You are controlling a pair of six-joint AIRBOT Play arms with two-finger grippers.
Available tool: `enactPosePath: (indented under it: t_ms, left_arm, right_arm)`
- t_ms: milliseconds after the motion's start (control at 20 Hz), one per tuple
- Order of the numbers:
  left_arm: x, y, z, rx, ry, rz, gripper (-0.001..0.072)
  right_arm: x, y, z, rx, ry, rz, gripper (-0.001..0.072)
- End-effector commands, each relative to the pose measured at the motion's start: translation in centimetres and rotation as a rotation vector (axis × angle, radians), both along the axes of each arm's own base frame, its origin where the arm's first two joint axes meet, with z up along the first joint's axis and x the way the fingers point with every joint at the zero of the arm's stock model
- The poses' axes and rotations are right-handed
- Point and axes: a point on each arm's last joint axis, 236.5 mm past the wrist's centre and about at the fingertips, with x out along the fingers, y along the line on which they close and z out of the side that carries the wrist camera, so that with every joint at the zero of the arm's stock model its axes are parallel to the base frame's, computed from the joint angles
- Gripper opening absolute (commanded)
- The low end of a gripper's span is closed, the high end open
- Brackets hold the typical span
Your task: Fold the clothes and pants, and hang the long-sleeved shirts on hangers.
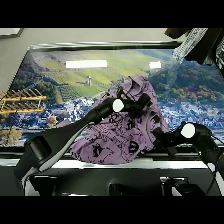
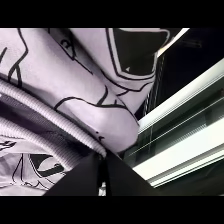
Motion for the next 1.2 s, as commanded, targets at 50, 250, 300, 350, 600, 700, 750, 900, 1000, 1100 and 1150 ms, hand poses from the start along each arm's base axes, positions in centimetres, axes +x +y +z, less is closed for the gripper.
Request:
enactPosePath:
  t_ms: [50, 250, 300, 350, 600, 700, 750, 900, 1000, 1100, 1150]
  left_arm:
    - [-0.1, -1.7, -1.7, -0.063, 0.09, 0.102, 0.054]
    - [0.7, -1.9, -3.3, -0.078, 0.114, 0.153, 0.0536]
    - [1.2, -1.9, -3.4, -0.09, 0.108, 0.17, 0.0536]
    - [1.6, -1.9, -3.5, -0.104, 0.114, 0.193, 0.0537]
    - [2.3, -2.0, -3.6, -0.147, 0.143, 0.245, 0.0537]
    - [1.7, -2.2, -2.2, -0.153, 0.154, 0.217, 0.0531]
    - [1.3, -2.0, -1.4, -0.141, 0.149, 0.191, 0.0529]
    - [-0.2, -1.5, -0.1, -0.09, 0.139, 0.11, 0.0524]
    - [-0.5, -1.7, -0.7, -0.081, 0.146, 0.116, 0.0524]
    - [-0.8, -2.3, -2.3, -0.086, 0.189, 0.153, 0.0521]
    - [-0.8, -2.8, -2.8, -0.108, 0.211, 0.184, 0.0519]
  right_arm:
    - [0.1, -0.1, 0.0, -0.004, -0.008, 0.009, 0.003]
    - [0.1, -0.1, 0.0, -0.005, -0.012, 0.02, 0.003]
    - [0.1, -0.1, 0.0, -0.005, -0.013, 0.025, 0.003]
    - [0.1, -0.1, 0.0, -0.005, -0.014, 0.027, 0.003]
    - [0.1, -0.1, 0.0, -0.006, -0.015, 0.031, 0.003]
    - [0.1, -0.2, 0.0, -0.01, -0.015, 0.035, 0.003]
    - [0.0, -0.3, -0.1, -0.013, -0.014, 0.037, 0.003]
    - [0.1, -0.5, -0.1, -0.024, -0.016, 0.04, 0.003]
    - [0.1, -0.7, -0.2, -0.031, -0.017, 0.042, 0.003]
    - [0.1, -0.6, -0.2, -0.031, -0.017, 0.042, 0.003]
    - [0.1, -0.6, -0.2, -0.031, -0.017, 0.042, 0.003]
